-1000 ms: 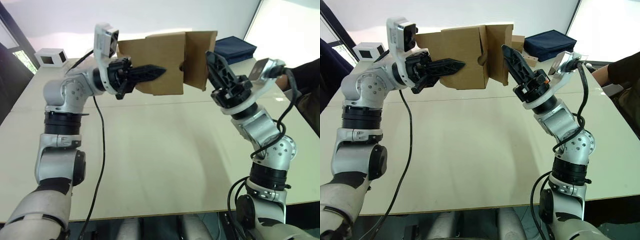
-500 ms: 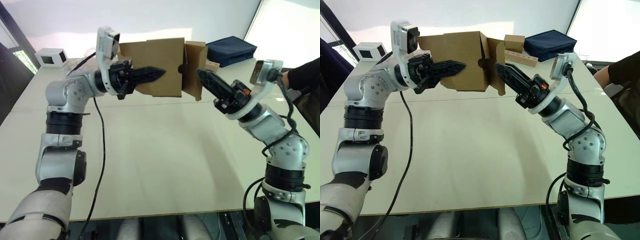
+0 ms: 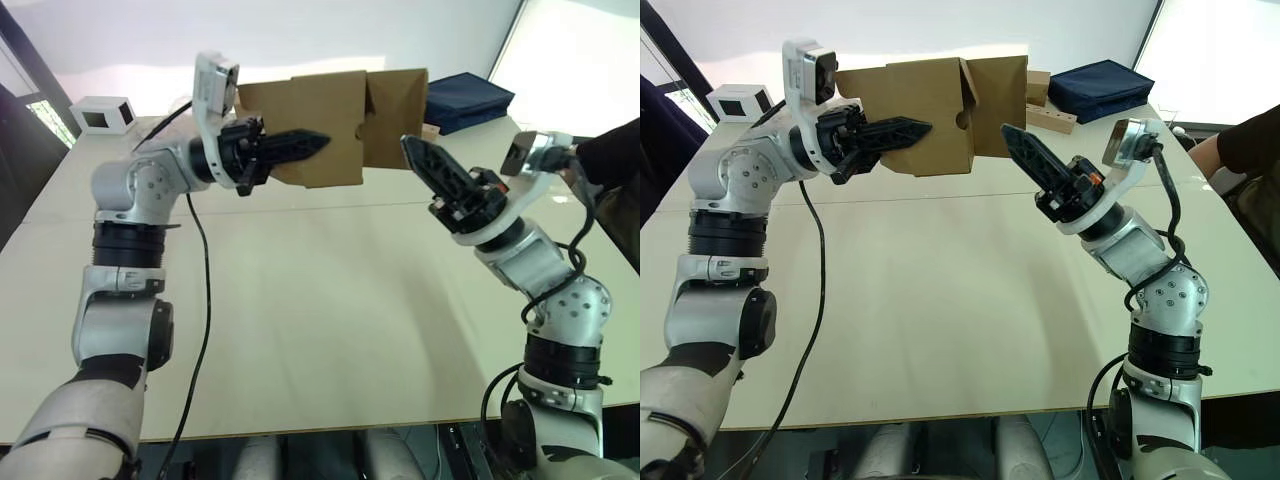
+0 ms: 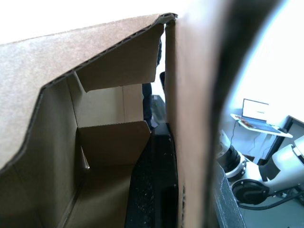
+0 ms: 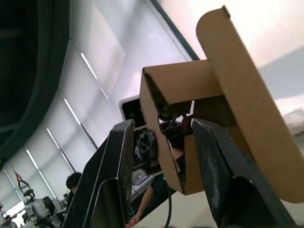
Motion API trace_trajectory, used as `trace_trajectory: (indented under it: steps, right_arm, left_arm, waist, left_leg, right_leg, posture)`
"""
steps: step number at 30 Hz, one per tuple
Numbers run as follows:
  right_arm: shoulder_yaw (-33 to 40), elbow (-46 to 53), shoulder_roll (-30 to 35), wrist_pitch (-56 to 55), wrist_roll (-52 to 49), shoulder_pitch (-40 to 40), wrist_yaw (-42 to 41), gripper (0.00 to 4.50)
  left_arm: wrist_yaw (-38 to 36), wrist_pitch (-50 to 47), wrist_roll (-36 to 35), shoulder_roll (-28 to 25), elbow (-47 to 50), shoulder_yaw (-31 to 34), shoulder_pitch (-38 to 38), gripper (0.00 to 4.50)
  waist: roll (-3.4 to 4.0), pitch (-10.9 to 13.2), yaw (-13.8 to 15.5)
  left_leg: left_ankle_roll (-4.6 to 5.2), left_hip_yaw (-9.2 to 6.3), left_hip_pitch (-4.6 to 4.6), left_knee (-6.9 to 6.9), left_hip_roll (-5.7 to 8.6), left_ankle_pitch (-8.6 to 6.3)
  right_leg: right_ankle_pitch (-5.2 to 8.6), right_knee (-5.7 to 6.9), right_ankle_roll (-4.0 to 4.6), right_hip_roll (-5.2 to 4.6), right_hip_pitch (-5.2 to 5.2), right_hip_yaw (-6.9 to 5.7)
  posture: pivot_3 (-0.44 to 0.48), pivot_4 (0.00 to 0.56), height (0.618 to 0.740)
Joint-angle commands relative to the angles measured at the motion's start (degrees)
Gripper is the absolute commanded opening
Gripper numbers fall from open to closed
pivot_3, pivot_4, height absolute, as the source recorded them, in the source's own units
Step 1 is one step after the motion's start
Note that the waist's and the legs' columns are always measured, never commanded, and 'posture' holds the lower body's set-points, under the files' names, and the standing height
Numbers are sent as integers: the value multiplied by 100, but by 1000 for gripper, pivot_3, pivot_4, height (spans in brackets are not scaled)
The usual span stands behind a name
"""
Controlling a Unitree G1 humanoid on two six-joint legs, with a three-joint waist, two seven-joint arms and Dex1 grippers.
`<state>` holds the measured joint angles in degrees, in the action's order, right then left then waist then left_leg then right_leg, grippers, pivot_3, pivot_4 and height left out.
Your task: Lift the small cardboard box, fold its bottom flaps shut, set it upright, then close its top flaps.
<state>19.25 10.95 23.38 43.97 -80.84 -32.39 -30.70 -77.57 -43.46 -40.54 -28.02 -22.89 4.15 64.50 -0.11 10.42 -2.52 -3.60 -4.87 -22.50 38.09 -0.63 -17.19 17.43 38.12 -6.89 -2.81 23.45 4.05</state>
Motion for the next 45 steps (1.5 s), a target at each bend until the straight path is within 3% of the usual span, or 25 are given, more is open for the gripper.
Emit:
trace_trajectory:
  steps: [1,4,6,12,21,34,45]
  right_arm:
    - [511,303,234,0,-811,-127,-50,1947]
    - [897,375,418,-108,-1315,-166,67,1947]
    - [1031,26,544,-225,-1139,-220,170,1947]
    - [550,-1166,661,-611,391,-591,-144,1947]
    - [256,-1727,179,-549,757,-1157,-726,1947]
    - [345,-1000,-423,1,-10,-850,-601,1947]
    - [285,-776,-745,-69,-53,-653,-269,1947]
  left_arm:
    - [-54,36,-46,-74,110,125,189,0]
    - [-64,16,-54,-102,128,132,178,0]
    - [-78,6,-66,-102,145,126,178,0]
    - [-119,-40,-133,-10,267,88,173,0]
    - [-75,-161,-187,21,515,123,95,0]
    - [7,-125,-189,-32,392,157,138,0]
    - [37,-105,-177,16,317,126,168,0]
  waist:
    - [0,0,-6]
    - [0,0,-5]
    - [0,0,-6]
    - [2,1,-22]
    - [13,7,-67]
    - [13,7,-132]
    - [13,7,-145]
  left_leg:
    - [0,0,0,0,0,0]
    - [1,-1,0,0,0,-1]
    - [4,0,0,0,0,-2]
    - [10,2,2,0,0,-5]
    - [-5,4,0,-1,-1,3]
    - [-5,0,0,-2,-1,3]
    - [-5,1,0,-2,-1,3]
  right_leg:
    - [0,-1,0,0,-1,0]
    - [0,0,0,0,0,0]
    - [0,-1,0,0,-1,0]
    - [0,1,0,2,-1,1]
    - [0,0,0,0,1,3]
    - [0,1,0,1,2,2]
    - [0,1,0,0,2,2]
  posture:
    - [0,150,740]
    - [0,150,740]
    - [0,150,740]
    - [0,150,740]
    - [0,150,740]
    - [0,150,740]
    - [0,150,740]
